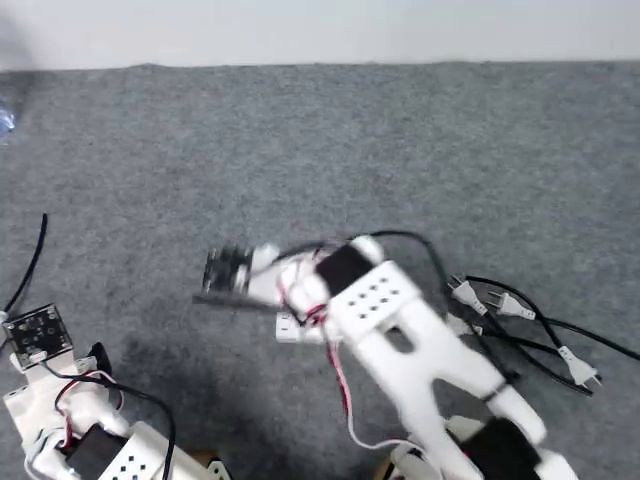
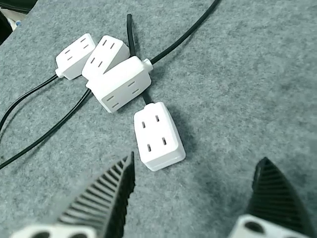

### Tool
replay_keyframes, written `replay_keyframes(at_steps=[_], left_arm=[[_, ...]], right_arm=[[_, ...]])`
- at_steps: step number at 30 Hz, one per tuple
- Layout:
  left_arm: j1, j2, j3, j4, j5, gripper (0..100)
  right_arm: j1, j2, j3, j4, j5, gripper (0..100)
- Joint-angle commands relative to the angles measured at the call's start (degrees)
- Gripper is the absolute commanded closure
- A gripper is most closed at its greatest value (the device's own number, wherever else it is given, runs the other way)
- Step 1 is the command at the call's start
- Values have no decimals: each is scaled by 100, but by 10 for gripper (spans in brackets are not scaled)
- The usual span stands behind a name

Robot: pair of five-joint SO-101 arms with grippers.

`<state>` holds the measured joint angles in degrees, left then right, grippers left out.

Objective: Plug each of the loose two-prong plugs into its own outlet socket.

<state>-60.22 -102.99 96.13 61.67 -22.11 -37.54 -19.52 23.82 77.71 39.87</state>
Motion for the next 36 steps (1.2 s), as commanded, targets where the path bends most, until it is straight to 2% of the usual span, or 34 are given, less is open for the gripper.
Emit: replay_keyframes(at_steps=[1,4,8,10,12,25,27,32,34,36], left_arm=[[18,-44,-48,-185,-62,643],[18,-44,-48,-185,-62,643],[18,-44,-48,-185,-62,643],[18,-44,-48,-185,-62,643],[18,-44,-48,-185,-62,643],[26,-44,-40,-185,-62,643],[26,-44,-40,-185,-62,643],[26,-44,-40,-185,-62,643],[26,-44,-40,-185,-62,643],[26,-44,-40,-185,-62,643]], right_arm=[[646,-391,-492,-119,-958,991],[1323,-382,-273,-646,-2198,991],[2281,-382,378,-1464,-4220,991],[2659,-382,607,-1719,-4677,991],[2958,-382,712,-1815,-4809,991],[3222,-382,1336,-1824,-4809,977],[3292,-382,1345,-1763,-4598,918],[3618,-382,1345,-1446,-3815,621],[3714,-426,1301,-1411,-3121,581],[3732,-426,1231,-1402,-2251,604]])
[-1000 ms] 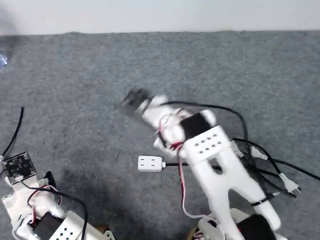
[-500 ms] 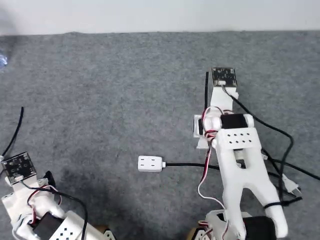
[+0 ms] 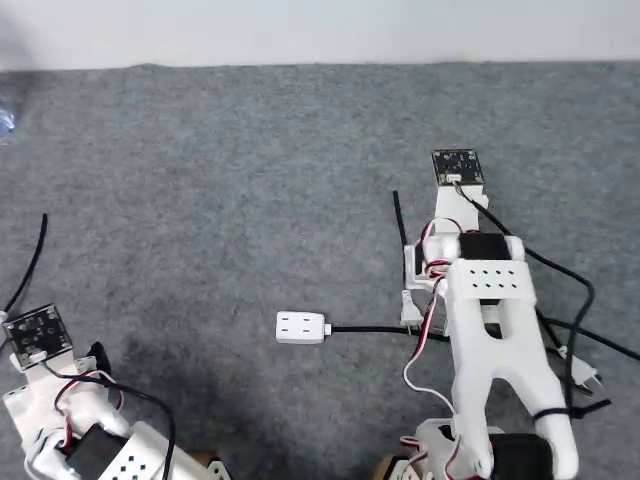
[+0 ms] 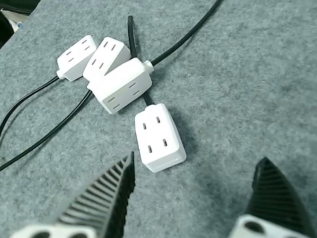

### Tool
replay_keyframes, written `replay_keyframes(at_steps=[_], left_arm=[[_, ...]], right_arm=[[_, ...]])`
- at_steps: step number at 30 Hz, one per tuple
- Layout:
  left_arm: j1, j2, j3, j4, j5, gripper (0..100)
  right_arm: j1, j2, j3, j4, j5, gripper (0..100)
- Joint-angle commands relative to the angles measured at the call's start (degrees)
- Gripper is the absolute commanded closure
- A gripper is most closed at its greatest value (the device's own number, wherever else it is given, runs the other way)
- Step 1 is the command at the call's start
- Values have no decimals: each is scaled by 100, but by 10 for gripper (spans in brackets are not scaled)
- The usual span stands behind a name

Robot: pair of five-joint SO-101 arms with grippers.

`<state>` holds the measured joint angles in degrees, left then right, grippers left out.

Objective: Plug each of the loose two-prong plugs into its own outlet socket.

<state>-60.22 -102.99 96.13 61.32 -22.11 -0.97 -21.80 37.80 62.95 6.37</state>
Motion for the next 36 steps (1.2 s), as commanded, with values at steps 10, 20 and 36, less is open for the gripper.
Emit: replay_keyframes(at_steps=[10,20,36], left_arm=[[26,-44,-4,-149,-62,643],[26,-44,22,-246,-62,643],[26,-44,22,-237,-62,643]], right_arm=[[-84,-154,492,-31,6760,787],[4,-145,1653,-1279,6840,915],[-1121,-154,2110,-1552,6207,919]])
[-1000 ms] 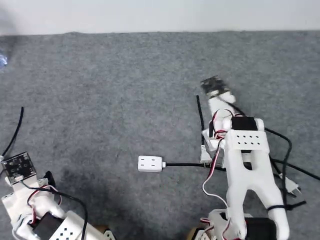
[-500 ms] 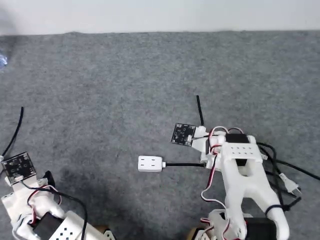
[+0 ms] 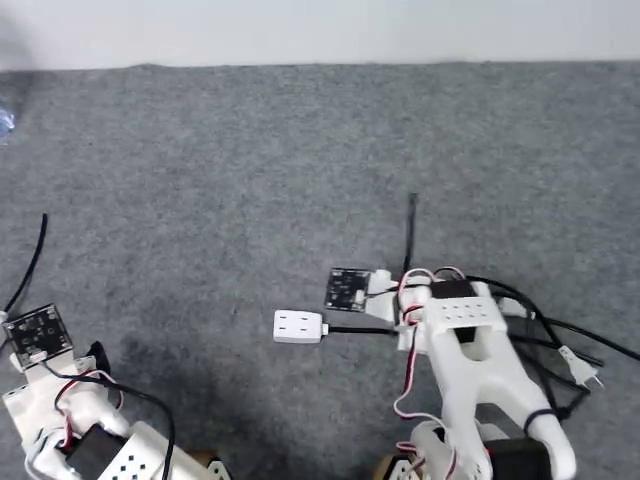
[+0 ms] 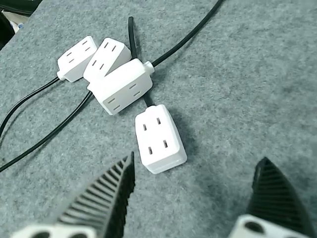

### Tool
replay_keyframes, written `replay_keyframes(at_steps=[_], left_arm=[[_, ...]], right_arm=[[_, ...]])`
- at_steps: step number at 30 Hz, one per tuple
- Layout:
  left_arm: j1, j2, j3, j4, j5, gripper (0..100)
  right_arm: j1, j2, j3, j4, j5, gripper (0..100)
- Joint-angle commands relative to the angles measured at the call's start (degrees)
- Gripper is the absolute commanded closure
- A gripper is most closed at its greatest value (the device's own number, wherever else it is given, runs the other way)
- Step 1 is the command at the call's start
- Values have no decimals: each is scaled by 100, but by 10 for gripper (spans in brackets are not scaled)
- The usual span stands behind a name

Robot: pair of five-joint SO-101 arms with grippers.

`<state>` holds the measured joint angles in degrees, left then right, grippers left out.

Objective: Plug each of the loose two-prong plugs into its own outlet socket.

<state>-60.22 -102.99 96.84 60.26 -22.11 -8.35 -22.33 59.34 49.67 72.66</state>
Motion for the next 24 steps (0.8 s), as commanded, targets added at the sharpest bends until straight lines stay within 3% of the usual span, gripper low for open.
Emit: replay_keyframes(at_steps=[1,13,18,24], left_arm=[[26,-44,-48,-132,-62,643],[26,-44,-48,-132,-62,643],[26,-44,-48,-132,-62,643],[26,-44,-48,-132,-62,643]], right_arm=[[-479,-101,-53,-400,-624,919],[-787,-163,-88,-1552,-2295,916],[-673,-119,-818,-866,-1697,900],[-576,-92,-1802,725,-659,757]])
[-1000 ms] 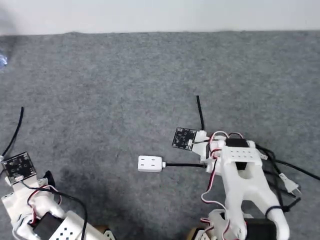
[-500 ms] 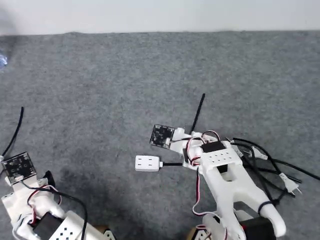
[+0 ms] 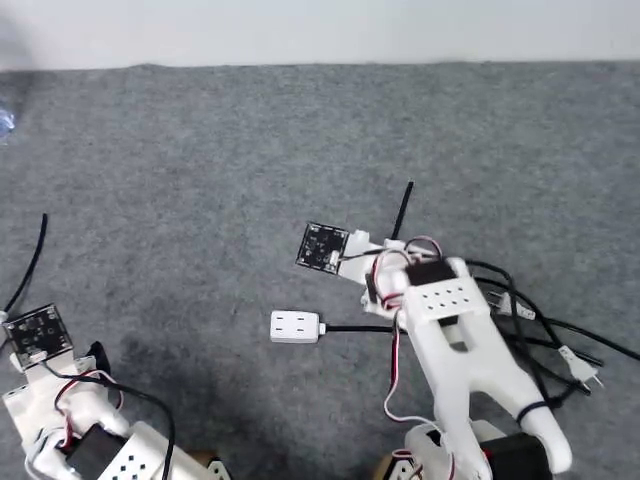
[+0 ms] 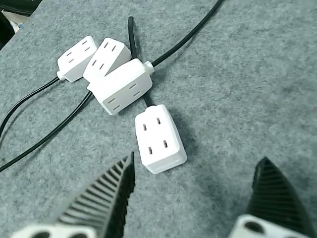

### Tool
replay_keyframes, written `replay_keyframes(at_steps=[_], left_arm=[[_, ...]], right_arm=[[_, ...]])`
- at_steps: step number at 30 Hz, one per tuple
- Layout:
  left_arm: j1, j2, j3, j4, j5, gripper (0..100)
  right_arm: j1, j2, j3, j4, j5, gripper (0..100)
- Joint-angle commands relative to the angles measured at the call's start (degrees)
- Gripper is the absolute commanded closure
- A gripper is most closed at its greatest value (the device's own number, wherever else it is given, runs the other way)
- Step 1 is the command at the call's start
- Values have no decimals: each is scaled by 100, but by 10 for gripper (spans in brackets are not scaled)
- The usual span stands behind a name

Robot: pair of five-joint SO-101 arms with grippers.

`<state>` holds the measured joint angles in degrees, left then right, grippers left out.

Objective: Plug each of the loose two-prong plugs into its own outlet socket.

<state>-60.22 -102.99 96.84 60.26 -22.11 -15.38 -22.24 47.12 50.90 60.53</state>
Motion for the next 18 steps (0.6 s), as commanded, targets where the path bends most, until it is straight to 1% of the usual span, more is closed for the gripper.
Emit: replay_keyframes(at_steps=[1,6,8,12,18], left_arm=[[26,-44,-48,-132,-62,643],[26,-44,-48,-132,-62,643],[26,-35,-48,-132,-62,643],[26,-35,-48,-132,-62,643],[26,-35,-48,-132,-62,643]], right_arm=[[127,-66,-598,690,888,757],[127,822,-624,725,2505,758],[145,1358,-809,611,2963,758],[119,2466,-1670,778,3297,758],[110,3574,-3226,1763,3736,758]])
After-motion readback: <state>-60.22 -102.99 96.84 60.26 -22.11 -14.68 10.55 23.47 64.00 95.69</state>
